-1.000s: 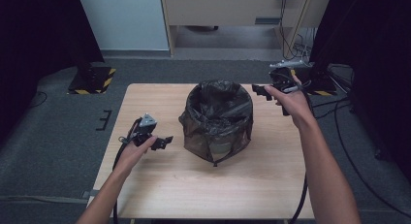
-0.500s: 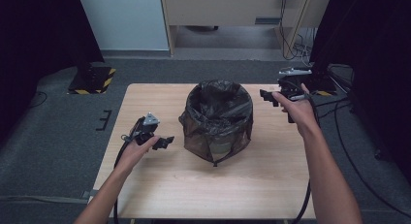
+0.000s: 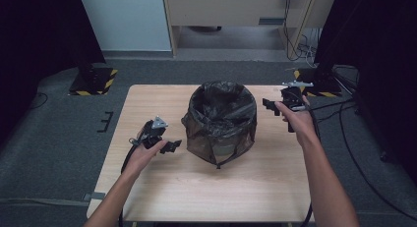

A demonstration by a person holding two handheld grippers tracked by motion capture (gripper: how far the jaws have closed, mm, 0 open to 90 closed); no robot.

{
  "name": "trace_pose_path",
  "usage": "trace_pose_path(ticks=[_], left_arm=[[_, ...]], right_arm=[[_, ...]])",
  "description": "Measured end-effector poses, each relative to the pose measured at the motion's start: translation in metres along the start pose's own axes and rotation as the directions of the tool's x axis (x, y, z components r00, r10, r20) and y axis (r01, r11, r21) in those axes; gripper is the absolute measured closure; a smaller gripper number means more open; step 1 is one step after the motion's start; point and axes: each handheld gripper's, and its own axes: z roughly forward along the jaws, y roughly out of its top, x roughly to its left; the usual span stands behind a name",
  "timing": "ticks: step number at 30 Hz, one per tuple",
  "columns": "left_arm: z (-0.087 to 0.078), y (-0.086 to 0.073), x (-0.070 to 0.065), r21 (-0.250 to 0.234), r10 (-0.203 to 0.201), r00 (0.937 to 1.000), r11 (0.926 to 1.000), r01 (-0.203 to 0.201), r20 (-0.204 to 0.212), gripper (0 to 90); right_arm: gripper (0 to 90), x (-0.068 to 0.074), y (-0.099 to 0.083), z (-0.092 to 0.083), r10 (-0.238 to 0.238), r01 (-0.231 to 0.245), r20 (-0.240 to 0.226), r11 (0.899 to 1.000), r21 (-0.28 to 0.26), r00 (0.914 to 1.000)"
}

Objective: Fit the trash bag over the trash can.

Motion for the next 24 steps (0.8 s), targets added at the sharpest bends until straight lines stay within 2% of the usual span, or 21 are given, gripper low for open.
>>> trace_pose_path(ticks=[11, 13, 14, 17, 19, 20, 23, 24], left_arm=[[0.005, -0.006, 0.003, 0.019, -0.009, 0.9998, 0.9998, 0.01, -0.019, 2.7], [0.006, -0.007, 0.003, 0.023, -0.011, 0.9997, 0.9997, 0.012, -0.021, 2.7], [0.006, -0.008, 0.004, 0.027, -0.01, 0.9997, 0.9996, 0.011, -0.02, 2.7], [0.007, -0.01, 0.003, 0.03, -0.011, 0.9998, 0.9995, 0.012, -0.019, 2.7], [0.006, -0.01, 0.004, 0.032, -0.009, 0.9997, 0.9994, 0.01, -0.024, 2.7], [0.006, -0.011, 0.004, 0.03, -0.01, 0.9996, 0.9995, 0.011, -0.026, 2.7], [0.005, -0.013, 0.005, 0.033, -0.013, 0.9997, 0.9993, 0.014, -0.023, 2.5], [0.004, -0.014, 0.006, 0.031, -0.016, 0.9996, 0.9994, 0.017, -0.023, 2.6]], right_arm=[[7.0, -0.013, -0.025, 0.008, 0.026, -0.027, 0.034, 0.999, 0.028, 0.9991], [7.0, -0.014, -0.03, 0.01, 0.051, -0.052, 0.035, 0.998, 0.035, 0.9981], [6.9, -0.015, -0.032, 0.011, 0.041, -0.043, 0.038, 0.998, 0.037, 0.9984], [7.4, -0.016, -0.037, 0.012, 0.051, -0.053, 0.047, 0.997, 0.051, 0.9976], [7.4, -0.017, -0.041, 0.014, 0.036, -0.039, 0.049, 0.998, 0.055, 0.9981], [7.3, -0.017, -0.043, 0.014, 0.049, -0.051, 0.048, 0.997, 0.055, 0.9977], [6.9, -0.018, -0.047, 0.015, 0.04, -0.044, 0.058, 0.997, 0.067, 0.9975], [6.9, -0.018, -0.048, 0.016, 0.05, -0.054, 0.058, 0.996, 0.068, 0.9971]])
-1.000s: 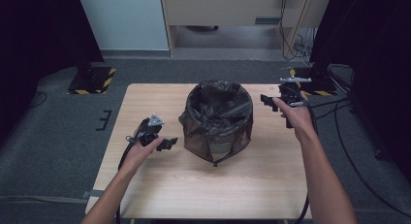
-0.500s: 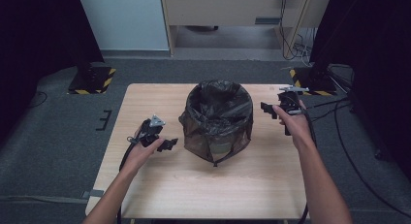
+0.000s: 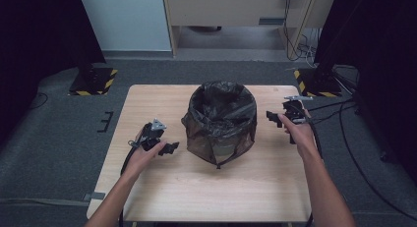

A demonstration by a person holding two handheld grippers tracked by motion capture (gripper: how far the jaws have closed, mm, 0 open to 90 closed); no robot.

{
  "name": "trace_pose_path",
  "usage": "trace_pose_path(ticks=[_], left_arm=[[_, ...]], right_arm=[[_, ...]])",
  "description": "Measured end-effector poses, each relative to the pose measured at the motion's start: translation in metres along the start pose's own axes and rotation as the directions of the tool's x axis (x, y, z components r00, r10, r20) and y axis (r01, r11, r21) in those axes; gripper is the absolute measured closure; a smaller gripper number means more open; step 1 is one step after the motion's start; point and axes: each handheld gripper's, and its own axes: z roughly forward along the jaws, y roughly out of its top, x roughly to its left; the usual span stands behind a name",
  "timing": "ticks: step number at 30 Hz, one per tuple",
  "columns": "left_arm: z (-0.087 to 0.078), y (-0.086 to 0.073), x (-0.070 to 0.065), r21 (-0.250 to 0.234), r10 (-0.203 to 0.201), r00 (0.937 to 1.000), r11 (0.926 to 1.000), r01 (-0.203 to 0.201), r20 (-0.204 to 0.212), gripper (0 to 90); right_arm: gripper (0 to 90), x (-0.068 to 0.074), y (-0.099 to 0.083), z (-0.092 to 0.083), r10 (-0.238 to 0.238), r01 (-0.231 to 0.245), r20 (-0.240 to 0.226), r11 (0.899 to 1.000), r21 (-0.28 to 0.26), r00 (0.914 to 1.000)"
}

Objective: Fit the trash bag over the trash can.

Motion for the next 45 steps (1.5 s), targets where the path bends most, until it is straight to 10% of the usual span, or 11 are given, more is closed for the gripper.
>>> trace_pose_path(ticks=[17, 29, 34, 45], left_arm=[[-0.002, -0.01, 0.008, 0.006, -0.025, 0.9995, 0.9997, 0.025, -0.018, 2.5], [0.01, -0.017, 0.017, 0.017, -0.056, 0.9977, 0.9983, 0.057, -0.038, 2.7], [0.014, -0.02, 0.018, 0.015, -0.057, 0.9974, 0.9982, 0.058, -0.044, 2.1], [0.007, -0.029, 0.015, 0.01, -0.049, 0.9966, 0.9987, 0.05, -0.065, 0.6]], right_arm=[[7.0, 0.007, -0.031, 0.018, 0.022, -0.022, -0.002, 0.999, 0.042, 0.9997], [6.9, 0.003, -0.052, 0.038, 0.076, -0.082, 0.095, 0.995, 0.062, 0.9926], [6.6, 0.004, -0.06, 0.043, 0.002, -0.011, 0.154, 0.998, 0.059, 0.9881], [4.9, 0.011, -0.072, 0.027, 0.017, -0.03, 0.168, 0.997, 0.077, 0.9856]])
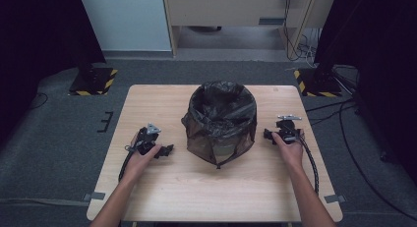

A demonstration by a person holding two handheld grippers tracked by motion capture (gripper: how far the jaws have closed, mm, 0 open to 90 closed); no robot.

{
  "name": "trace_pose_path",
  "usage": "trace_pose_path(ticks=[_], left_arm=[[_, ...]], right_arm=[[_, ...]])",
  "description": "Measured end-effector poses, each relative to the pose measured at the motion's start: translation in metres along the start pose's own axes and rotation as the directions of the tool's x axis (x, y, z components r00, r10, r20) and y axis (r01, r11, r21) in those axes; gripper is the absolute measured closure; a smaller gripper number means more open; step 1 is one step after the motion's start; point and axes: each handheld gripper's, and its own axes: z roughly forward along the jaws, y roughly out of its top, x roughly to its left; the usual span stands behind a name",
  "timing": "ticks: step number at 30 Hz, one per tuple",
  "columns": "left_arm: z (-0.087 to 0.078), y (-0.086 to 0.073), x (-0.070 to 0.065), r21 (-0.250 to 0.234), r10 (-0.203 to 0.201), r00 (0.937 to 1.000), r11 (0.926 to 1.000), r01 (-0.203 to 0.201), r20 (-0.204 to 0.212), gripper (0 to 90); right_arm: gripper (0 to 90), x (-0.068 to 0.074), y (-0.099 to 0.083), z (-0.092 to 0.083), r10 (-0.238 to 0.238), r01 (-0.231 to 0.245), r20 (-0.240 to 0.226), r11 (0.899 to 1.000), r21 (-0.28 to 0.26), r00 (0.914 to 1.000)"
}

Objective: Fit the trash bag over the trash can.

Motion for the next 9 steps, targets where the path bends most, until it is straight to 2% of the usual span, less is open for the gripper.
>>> trace_pose_path(ticks=[2, 3, 4, 5, 6, 9], left_arm=[[-0.0015, -0.0015, 0.0, 0.003, -0.004, 1.0, 1.0, 0.004, -0.003, 0.3], [-0.0014, -0.0015, 0.0, 0.003, -0.004, 1.0, 1.0, 0.004, -0.003, 0.0], [-0.0014, -0.0015, 0.0, 0.004, -0.004, 1.0, 1.0, 0.004, -0.002, 0.0], [-0.0014, -0.0015, 0.0, 0.004, -0.005, 1.0, 1.0, 0.005, -0.002, 0.0], [-0.0013, -0.0015, -0.0001, 0.004, -0.006, 1.0, 1.0, 0.006, -0.003, 0.0], [-0.0013, -0.0015, -0.0003, 0.004, -0.01, 0.9999, 0.9999, 0.01, -0.005, 0.0]], right_arm=[[4.6, 0.0017, -0.004, -0.0047, 0.011, -0.011, -0.009, 1.0, 0.003, 0.9999], [3.8, 0.0017, -0.0054, -0.0055, -0.005, 0.005, -0.016, 1.0, 0.0, 0.9999], [2.4, 0.0033, -0.0054, -0.0062, 0.009, -0.009, -0.015, 1.0, 0.01, 0.9998], [1.7, 0.0011, -0.007, -0.0058, -0.026, 0.026, -0.011, 1.0, 0.004, 0.9996], [0.9, 0.0035, -0.0068, -0.0073, 0.01, -0.009, -0.016, 1.0, 0.015, 0.9998], [0.3, 0.0018, -0.0075, -0.0065, -0.012, 0.012, -0.009, 1.0, 0.011, 0.9999]])
